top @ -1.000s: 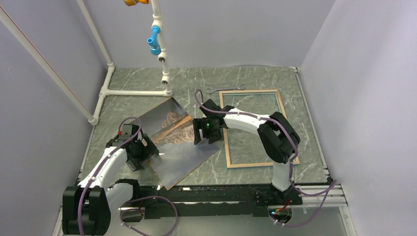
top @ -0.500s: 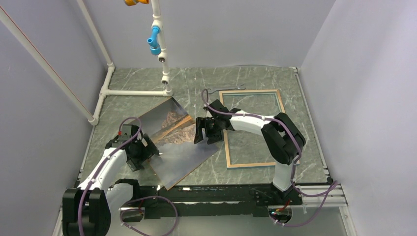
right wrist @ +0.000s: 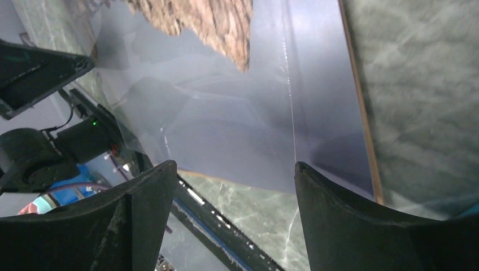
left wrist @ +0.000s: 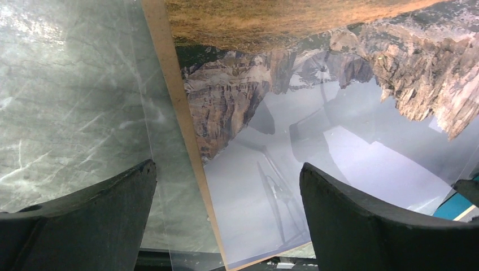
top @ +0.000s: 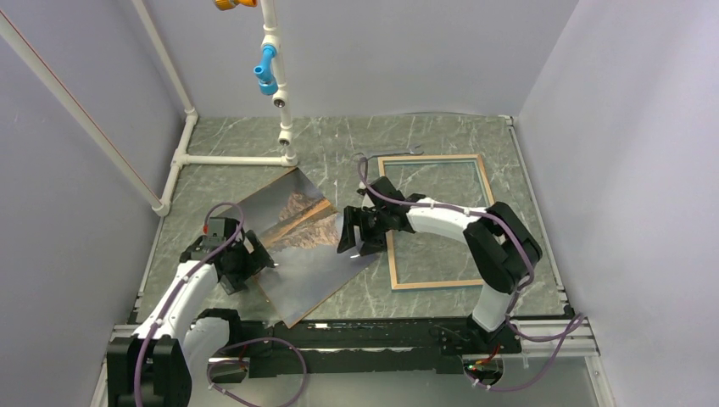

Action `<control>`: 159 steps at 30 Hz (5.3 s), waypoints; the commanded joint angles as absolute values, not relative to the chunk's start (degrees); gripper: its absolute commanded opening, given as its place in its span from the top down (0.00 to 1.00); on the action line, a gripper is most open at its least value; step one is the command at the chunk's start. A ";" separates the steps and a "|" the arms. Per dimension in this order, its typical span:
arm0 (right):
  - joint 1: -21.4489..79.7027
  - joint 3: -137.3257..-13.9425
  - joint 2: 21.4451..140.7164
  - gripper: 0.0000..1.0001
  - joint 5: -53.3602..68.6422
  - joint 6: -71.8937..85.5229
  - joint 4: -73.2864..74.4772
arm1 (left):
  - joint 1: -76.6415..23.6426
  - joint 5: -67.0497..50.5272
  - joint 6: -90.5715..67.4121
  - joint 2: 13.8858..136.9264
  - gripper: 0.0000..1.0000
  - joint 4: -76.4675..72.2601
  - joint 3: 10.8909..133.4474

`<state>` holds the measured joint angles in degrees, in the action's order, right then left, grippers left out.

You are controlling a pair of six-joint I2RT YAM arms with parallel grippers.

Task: Put the photo into the frame
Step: Pick up the photo frame item at the center of the board, then move the photo frame to the center of the board.

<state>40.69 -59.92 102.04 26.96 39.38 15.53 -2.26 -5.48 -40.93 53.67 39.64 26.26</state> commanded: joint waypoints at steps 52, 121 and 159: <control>20.42 -48.27 76.50 0.16 19.48 27.69 31.13 | -29.59 -6.74 -46.66 69.88 0.01 31.63 41.86; 17.09 -64.68 76.41 1.00 30.99 27.44 33.52 | -23.52 -14.72 -41.73 56.67 0.01 21.81 35.74; 17.05 -78.84 46.12 1.00 -15.13 24.85 45.33 | -58.11 2.90 -51.71 113.81 0.19 34.76 85.68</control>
<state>17.08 -77.08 45.84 -12.53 25.74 46.92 -57.21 -1.02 -49.47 111.15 29.85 81.21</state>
